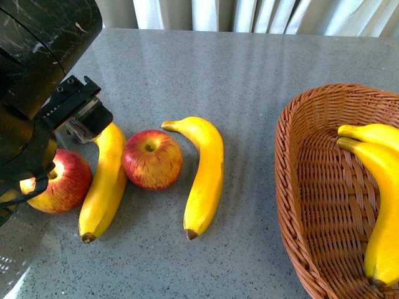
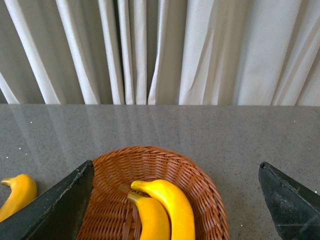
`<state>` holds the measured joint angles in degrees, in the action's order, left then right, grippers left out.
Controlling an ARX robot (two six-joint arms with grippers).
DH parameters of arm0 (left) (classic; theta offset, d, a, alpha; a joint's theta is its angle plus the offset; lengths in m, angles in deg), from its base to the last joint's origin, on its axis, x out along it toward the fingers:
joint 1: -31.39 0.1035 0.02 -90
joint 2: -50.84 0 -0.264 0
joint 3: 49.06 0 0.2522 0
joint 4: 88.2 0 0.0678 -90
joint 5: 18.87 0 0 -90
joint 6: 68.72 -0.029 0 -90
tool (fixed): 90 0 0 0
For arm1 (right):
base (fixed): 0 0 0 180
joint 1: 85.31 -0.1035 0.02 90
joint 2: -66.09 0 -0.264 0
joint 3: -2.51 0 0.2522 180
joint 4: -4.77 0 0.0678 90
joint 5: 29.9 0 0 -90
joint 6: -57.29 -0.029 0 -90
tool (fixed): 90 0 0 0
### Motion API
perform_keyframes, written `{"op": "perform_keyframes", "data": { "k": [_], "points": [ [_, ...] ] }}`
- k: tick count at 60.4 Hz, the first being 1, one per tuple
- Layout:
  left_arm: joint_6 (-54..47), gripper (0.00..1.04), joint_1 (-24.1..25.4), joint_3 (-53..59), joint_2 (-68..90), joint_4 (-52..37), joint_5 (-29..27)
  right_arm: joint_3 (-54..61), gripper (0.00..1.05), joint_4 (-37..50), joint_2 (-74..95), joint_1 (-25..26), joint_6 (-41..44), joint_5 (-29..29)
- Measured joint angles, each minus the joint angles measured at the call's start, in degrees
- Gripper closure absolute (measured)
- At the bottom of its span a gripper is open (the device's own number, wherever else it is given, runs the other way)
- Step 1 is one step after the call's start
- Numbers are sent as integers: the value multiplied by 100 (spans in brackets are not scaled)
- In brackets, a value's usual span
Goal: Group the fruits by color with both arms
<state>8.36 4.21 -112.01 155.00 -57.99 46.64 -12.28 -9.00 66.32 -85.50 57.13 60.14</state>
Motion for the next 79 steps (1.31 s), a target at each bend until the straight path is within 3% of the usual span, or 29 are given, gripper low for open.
{"op": "perform_keyframes", "data": {
  "k": [50,54,59,79],
  "points": [
    [-24,9,33,-35,286,-28,245,0,9,0,0,0,0,0],
    [-35,22,33,-35,289,-31,256,0,9,0,0,0,0,0],
    [-52,29,28,-35,289,-33,260,0,9,0,0,0,0,0],
    [-90,31,-138,-2,175,-22,407,0,9,0,0,0,2,0]
  ]
}}
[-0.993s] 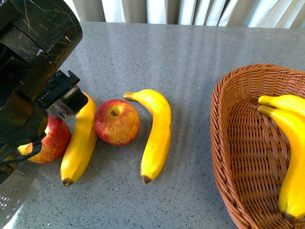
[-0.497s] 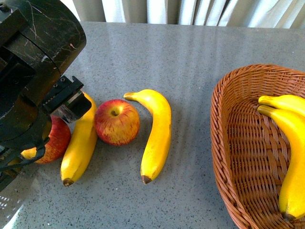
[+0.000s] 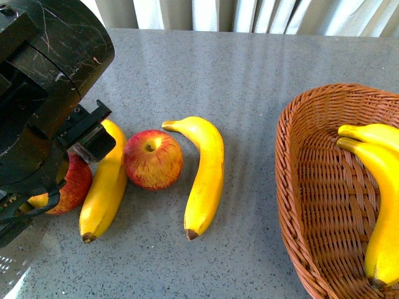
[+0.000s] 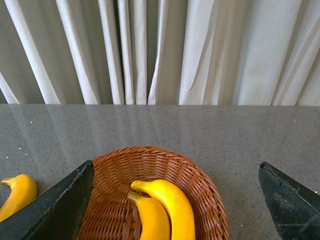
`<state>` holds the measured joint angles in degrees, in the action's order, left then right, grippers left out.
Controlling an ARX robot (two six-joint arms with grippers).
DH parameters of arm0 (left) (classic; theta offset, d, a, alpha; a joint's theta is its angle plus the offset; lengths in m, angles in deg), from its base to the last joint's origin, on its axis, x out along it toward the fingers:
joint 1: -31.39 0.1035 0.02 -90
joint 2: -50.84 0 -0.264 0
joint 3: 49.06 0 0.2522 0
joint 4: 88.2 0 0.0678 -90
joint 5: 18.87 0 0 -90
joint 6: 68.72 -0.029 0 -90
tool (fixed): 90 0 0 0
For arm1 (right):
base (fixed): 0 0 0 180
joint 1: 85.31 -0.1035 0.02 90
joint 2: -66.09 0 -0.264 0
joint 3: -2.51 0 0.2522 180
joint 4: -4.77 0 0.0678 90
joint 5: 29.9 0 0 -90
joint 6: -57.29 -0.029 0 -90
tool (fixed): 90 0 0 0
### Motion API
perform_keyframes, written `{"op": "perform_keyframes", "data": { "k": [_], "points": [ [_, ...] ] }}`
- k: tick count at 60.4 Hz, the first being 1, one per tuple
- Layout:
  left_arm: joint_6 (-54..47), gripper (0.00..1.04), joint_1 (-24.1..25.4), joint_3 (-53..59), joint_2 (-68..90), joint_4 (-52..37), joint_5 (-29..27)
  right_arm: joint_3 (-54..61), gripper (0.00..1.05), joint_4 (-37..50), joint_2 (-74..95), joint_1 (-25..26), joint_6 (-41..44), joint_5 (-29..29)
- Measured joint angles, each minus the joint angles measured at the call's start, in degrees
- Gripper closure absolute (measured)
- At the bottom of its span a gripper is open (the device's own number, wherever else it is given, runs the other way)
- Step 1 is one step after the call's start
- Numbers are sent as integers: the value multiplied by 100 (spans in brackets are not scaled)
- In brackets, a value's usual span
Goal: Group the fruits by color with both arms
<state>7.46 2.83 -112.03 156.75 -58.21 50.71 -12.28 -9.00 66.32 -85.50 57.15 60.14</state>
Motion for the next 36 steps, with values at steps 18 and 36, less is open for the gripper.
{"op": "perform_keyframes", "data": {
  "k": [18,36],
  "points": [
    [2,32,-378,223,-1241,494,-328,0,9,0,0,0,-2,0],
    [-184,32,321,529,-2800,1394,-1294,0,9,0,0,0,-2,0]
  ]
}}
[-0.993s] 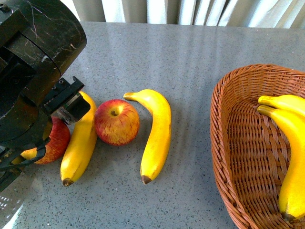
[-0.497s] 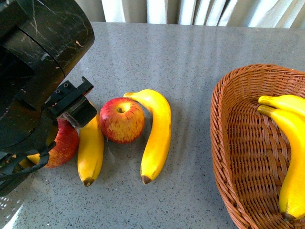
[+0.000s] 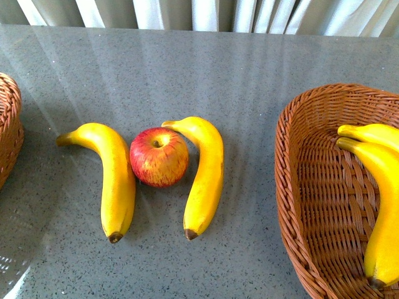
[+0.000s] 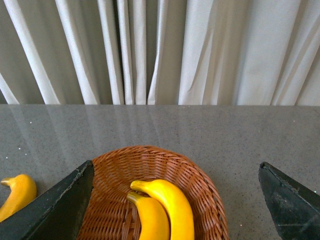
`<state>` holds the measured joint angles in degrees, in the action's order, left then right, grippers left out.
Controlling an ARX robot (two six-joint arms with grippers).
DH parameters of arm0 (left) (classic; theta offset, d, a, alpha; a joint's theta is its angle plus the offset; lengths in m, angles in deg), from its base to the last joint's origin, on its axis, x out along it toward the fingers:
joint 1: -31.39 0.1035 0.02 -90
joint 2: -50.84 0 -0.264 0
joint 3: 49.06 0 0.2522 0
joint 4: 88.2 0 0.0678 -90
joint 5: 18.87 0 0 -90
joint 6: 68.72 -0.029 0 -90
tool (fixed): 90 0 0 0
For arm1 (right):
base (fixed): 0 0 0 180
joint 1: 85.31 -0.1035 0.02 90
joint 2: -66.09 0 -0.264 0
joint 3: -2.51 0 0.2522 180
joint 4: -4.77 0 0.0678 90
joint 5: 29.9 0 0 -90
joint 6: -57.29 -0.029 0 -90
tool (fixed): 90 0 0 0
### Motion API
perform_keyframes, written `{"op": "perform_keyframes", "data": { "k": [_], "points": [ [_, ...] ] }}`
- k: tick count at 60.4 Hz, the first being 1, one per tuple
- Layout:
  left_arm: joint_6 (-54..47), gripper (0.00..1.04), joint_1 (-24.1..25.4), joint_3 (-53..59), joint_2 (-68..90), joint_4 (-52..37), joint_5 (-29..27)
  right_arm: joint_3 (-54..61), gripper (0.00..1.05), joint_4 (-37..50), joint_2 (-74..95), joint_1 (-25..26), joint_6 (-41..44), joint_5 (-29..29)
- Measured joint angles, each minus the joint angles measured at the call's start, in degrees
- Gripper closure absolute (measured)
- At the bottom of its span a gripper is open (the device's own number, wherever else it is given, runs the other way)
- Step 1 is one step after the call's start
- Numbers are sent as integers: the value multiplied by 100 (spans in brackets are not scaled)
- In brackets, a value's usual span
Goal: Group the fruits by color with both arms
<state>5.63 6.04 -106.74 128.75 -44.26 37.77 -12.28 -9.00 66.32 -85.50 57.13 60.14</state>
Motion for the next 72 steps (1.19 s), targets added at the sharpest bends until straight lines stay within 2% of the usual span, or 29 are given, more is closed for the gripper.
{"op": "perform_keyframes", "data": {
  "k": [7,26,35,44,51,61,72],
  "points": [
    [-227,33,774,490,-227,-157,70,0,9,0,0,0,0,0],
    [-870,32,2146,1279,278,-1423,660,0,9,0,0,0,2,0],
    [-1150,9,2371,1320,293,-1681,634,0,9,0,0,0,0,-2],
    [-1554,9,2208,1318,289,-1856,560,0,9,0,0,0,0,0],
    [-2422,9,1672,1213,310,-2389,529,0,9,0,0,0,2,-2],
    [-3423,9,1021,719,455,-2597,472,0,9,0,0,0,0,-2],
    [-3923,9,330,216,901,-2745,671,0,9,0,0,0,0,0]
  ]
}}
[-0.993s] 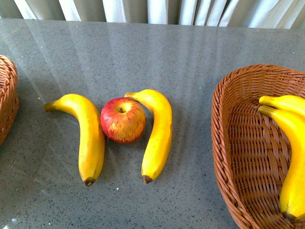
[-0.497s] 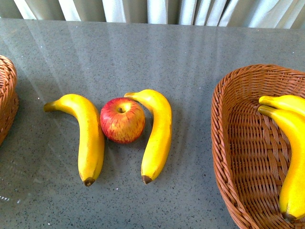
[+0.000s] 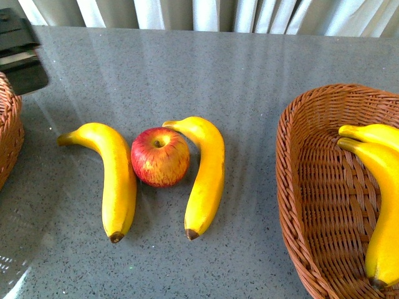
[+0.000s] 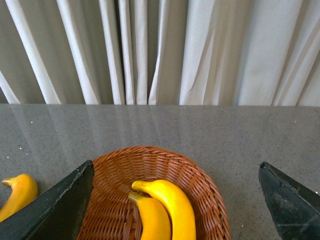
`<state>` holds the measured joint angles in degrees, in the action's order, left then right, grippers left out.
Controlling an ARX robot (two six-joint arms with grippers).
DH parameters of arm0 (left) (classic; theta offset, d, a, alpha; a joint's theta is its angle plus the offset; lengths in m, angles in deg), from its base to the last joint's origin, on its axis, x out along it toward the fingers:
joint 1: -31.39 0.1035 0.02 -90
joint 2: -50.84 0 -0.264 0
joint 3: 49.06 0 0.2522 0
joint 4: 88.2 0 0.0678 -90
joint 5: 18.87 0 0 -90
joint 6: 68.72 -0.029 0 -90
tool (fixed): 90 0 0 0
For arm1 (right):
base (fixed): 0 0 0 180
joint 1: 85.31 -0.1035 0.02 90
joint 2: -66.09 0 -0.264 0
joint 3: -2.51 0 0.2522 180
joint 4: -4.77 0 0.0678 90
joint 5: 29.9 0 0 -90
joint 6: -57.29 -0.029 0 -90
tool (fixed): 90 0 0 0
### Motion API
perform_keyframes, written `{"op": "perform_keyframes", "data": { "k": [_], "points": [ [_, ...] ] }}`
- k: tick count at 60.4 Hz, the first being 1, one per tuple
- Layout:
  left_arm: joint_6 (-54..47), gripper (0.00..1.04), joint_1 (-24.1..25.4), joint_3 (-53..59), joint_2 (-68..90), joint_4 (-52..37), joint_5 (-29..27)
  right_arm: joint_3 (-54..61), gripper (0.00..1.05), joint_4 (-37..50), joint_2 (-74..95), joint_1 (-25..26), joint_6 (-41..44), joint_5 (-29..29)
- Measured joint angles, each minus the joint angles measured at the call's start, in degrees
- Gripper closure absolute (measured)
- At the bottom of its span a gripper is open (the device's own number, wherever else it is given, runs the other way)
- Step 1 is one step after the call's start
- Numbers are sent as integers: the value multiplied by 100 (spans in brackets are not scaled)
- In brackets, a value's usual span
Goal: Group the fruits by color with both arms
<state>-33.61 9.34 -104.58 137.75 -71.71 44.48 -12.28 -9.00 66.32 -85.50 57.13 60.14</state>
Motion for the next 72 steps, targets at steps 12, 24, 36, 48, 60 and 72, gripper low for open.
{"op": "perform_keyframes", "data": {
  "k": [12,24,36,48,60,72],
  "points": [
    [-387,9,-890,-492,901,-240,400,0,9,0,0,0,0,0],
    [-404,9,-1150,-745,1235,-304,496,0,9,0,0,0,0,-2],
    [-507,9,-1368,-898,1493,-354,581,0,9,0,0,0,0,-2],
    [-538,9,-1429,-968,1600,-350,671,0,9,0,0,0,0,0],
    [-540,9,-1453,-1029,1711,-350,680,0,9,0,0,0,0,-2],
    [-540,9,-1508,-1060,1897,-352,728,0,9,0,0,0,0,0]
  ]
}}
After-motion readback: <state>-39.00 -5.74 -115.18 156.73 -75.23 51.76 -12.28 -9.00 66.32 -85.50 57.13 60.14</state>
